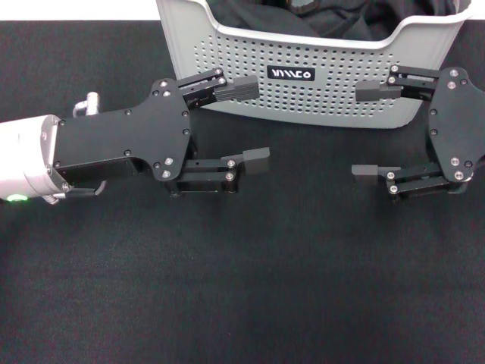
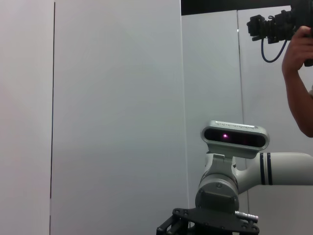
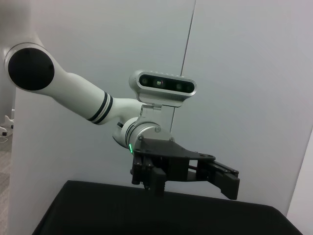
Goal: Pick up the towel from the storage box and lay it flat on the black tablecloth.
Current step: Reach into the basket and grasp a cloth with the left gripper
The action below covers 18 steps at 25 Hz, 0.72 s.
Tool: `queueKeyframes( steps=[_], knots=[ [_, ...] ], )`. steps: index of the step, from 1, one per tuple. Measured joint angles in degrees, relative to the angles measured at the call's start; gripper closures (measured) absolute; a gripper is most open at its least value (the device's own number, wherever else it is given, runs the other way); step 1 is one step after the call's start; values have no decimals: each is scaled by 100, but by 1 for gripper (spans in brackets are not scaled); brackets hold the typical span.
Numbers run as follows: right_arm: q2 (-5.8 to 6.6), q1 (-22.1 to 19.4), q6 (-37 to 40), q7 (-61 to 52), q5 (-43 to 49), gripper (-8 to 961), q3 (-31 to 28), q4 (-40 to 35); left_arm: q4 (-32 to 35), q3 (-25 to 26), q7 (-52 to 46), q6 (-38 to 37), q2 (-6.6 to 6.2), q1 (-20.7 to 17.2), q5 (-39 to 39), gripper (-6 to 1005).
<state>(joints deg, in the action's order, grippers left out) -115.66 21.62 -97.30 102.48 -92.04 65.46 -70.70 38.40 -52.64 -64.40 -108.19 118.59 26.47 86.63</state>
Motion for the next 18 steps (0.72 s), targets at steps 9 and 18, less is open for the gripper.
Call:
queueKeyframes(
  steps=[9,18],
  knots=[
    [17,-17,-18,-146,-117,88,-59,-103,-18,0,-75,0,37,-6,-6,162],
    [11,-2,-23,-252,-178,89,-52,-104,-60,0,-57,0,64,-10,-7,164]
  ],
)
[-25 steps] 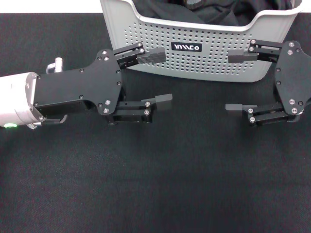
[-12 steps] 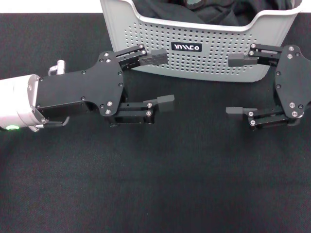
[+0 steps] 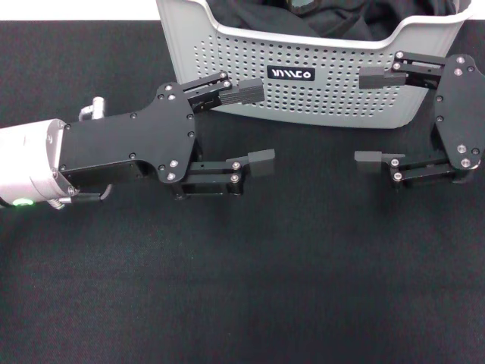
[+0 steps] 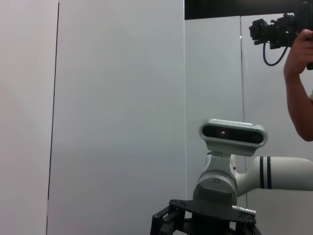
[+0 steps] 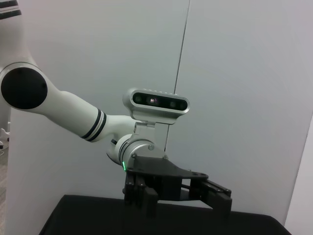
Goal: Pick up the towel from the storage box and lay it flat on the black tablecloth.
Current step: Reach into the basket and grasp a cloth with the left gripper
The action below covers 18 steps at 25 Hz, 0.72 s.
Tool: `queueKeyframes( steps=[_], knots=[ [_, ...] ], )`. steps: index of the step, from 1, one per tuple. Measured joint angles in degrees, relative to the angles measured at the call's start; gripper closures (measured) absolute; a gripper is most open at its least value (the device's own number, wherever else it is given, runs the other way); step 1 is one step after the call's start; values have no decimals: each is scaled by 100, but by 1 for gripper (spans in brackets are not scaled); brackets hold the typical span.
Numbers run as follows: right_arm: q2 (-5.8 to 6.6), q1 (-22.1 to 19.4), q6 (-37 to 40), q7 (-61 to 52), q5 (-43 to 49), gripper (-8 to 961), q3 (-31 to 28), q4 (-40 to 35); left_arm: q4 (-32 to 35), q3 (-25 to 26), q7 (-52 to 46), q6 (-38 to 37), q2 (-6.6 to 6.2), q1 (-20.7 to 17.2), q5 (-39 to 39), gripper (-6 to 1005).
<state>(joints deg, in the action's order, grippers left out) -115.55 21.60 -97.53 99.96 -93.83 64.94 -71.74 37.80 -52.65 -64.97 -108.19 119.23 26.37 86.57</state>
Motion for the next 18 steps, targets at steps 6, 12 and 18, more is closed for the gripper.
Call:
queueKeyframes(
  steps=[6,12,18],
  knots=[
    [-2,-1,-4,7,0,90,19,29,-1,0,2,0,30,29,-5,165],
    [-13,-37,-2,27,15,91,37,90,-1,0,10,0,37,49,-105,166],
    [-20,-49,0,29,6,92,36,102,-70,-7,39,118,64,50,-338,167]
  ],
)
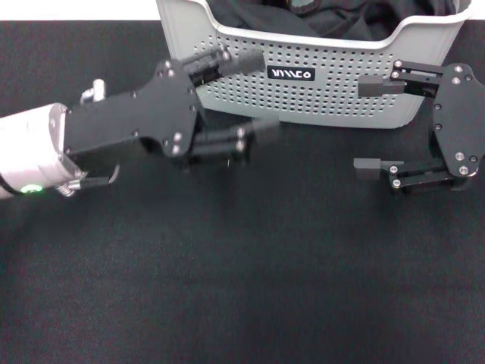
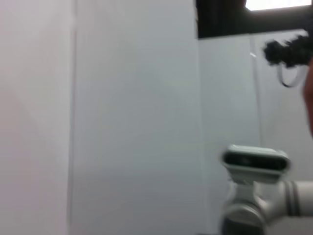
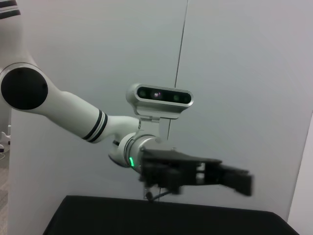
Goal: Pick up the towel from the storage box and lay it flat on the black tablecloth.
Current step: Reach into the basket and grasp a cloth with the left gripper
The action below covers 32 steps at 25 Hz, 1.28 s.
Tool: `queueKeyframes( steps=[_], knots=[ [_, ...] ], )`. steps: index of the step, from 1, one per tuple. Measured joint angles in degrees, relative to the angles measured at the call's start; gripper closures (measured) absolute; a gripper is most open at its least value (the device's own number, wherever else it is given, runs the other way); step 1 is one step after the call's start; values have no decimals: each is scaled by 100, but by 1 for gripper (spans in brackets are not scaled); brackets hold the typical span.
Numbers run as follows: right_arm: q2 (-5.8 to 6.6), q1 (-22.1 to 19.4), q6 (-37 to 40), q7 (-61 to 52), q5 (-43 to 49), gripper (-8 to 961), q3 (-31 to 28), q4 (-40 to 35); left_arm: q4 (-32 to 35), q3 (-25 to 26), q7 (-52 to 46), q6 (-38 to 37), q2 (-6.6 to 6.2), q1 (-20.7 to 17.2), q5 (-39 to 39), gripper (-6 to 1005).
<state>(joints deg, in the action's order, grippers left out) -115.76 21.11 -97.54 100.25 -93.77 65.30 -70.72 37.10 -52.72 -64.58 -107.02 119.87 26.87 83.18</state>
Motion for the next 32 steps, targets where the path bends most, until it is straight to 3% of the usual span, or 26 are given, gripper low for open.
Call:
queueKeyframes(
  steps=[5,16,32],
  knots=[
    [-10,3,16,1,0,92,1,16,-535,-34,166,487,32,95,-614,167],
    [-8,-5,50,33,15,94,69,15,-974,-53,96,889,46,463,-758,168],
    [9,-74,51,136,-29,96,52,62,-997,-55,78,939,53,365,-905,169]
  ],
)
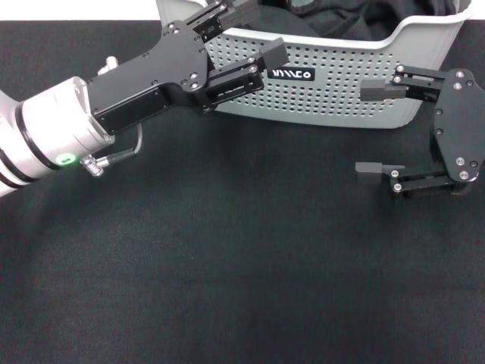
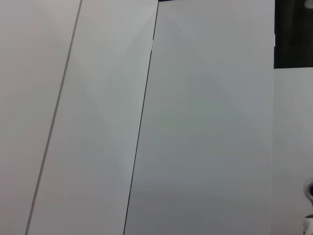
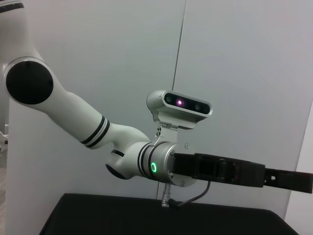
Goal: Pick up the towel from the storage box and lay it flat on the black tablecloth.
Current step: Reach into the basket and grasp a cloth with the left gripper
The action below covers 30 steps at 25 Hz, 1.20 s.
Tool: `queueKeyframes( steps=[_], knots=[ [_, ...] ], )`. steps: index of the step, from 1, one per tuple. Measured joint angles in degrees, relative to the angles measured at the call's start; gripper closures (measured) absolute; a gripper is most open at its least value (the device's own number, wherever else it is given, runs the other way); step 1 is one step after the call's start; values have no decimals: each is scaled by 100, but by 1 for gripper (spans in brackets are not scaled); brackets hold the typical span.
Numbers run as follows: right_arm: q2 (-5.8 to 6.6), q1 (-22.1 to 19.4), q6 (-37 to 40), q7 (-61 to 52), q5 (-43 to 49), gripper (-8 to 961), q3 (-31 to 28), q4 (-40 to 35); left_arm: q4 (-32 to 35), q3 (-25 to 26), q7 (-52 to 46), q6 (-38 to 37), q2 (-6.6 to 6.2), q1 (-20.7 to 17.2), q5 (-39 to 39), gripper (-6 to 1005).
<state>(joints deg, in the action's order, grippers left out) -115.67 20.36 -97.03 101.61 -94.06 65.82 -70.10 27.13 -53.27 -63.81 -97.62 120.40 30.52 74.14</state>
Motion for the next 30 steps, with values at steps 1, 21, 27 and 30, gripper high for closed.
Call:
queueKeyframes(
  steps=[1,21,27,30],
  knots=[
    [0,2,0,0,3,96,-1,3,-17,1,0,-1,1,-2,-8,169],
    [-17,-23,-25,136,-30,99,95,409,-627,-7,-2,1431,20,555,-421,170],
    [-17,-21,-28,175,-53,100,98,470,-888,-8,-92,2313,28,935,-786,171],
    [-17,-21,-35,182,-53,101,99,471,-904,-9,-94,2544,35,1035,-861,171]
  ],
)
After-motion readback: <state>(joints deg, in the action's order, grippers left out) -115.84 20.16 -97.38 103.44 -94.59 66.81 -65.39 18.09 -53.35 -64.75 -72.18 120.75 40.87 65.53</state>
